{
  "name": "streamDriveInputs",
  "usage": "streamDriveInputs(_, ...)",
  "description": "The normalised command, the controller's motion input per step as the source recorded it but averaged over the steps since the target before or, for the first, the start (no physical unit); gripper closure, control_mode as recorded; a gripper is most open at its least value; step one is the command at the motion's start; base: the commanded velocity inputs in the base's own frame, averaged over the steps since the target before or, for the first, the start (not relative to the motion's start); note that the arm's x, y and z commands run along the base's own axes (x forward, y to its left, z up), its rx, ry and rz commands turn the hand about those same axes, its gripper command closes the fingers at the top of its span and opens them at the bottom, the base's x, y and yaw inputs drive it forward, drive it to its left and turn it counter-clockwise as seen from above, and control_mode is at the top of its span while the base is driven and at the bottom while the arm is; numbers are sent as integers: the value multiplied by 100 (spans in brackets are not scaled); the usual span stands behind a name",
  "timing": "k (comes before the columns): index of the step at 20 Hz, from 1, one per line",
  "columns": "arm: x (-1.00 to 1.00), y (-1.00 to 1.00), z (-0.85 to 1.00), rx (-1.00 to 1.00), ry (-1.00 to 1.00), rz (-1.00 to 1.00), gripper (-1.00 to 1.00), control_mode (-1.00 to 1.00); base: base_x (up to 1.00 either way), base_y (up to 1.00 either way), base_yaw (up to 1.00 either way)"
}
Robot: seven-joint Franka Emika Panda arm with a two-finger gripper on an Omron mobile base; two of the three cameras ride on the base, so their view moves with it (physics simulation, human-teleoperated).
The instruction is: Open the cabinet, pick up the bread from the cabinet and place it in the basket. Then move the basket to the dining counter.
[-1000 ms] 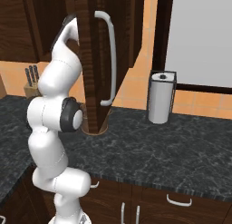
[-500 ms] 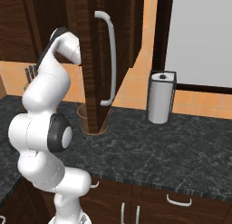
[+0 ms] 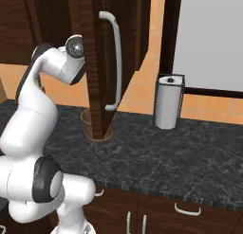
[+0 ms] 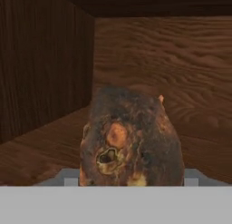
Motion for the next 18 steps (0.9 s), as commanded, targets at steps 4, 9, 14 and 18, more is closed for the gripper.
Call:
streamDriveInputs(4, -100, 0, 34, 0, 1, -5, 100, -100, 0, 0, 0)
streamDriveInputs(9, -100, -4, -3, -4, 32, -5, 100, -100, 0, 0, 0)
streamDriveInputs(14, -100, -2, -47, -8, 28, -4, 100, -100, 0, 0, 0)
streamDriveInputs(18, -81, 0, -81, -12, 41, -4, 100, -100, 0, 0, 0)
